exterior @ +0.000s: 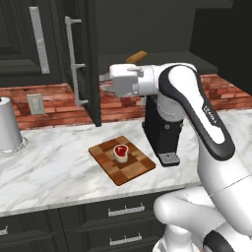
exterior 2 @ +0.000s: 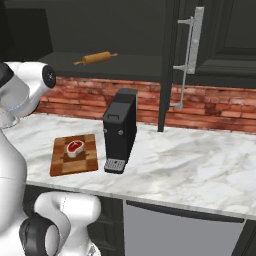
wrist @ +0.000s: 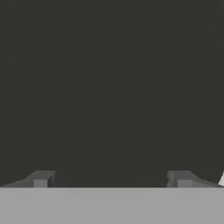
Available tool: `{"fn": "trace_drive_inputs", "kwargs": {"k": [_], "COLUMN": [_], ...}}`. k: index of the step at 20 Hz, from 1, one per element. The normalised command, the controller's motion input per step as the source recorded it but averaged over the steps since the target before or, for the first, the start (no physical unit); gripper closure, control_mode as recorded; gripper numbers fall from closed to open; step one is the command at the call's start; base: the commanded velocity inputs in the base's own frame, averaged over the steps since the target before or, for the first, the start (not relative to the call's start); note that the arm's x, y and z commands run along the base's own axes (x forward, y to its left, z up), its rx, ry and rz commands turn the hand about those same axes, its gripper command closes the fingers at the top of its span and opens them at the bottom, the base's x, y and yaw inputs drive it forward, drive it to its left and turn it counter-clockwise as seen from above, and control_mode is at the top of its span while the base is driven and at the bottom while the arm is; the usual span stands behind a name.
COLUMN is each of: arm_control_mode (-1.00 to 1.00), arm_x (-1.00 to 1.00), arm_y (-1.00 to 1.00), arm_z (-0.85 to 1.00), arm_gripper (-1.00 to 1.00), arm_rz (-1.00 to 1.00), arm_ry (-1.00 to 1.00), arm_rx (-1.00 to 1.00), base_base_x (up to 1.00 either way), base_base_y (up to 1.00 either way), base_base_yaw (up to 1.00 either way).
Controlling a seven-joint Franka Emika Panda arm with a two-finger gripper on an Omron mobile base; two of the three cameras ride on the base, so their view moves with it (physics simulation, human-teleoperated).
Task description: Open the cabinet, retrieve the rolling pin, and place it next to the meat on the cutting board to prepare for tenderizing.
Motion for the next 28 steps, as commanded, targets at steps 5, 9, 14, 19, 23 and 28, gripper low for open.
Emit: {"fn": "trace_drive_inputs", "kwargs": {"k": [5,9,14,19,23,28], "arm_control_mode": [-1.0,-1.0,-1.0,-1.0,-1.0,-1.0], "arm_x": [-0.15,0.03,0.0,0.0,0.0,0.08], "arm_y": [0.89,-0.28,-0.8,-0.93,-0.81,-0.62], "arm_z": [-0.06,0.14,0.32,0.35,0.17,-0.07], "arm_gripper": [-1.0,-1.0,-1.0,-1.0,-1.0,-1.0], "arm_rz": [-0.02,-0.14,-0.2,-0.29,-0.37,-0.43], "arm_ry": [-0.09,-0.07,-0.01,0.05,0.09,0.04], "arm_rx": [-0.05,-0.18,-0.18,-0.11,-0.14,-0.15], "base_base_x": [0.0,0.0,0.0,0.0,0.0,0.0], "base_base_y": [0.0,0.0,0.0,0.0,0.0,0.0], "base_base_yaw": [0.0,0.0,0.0,0.0,0.0,0.0]}}
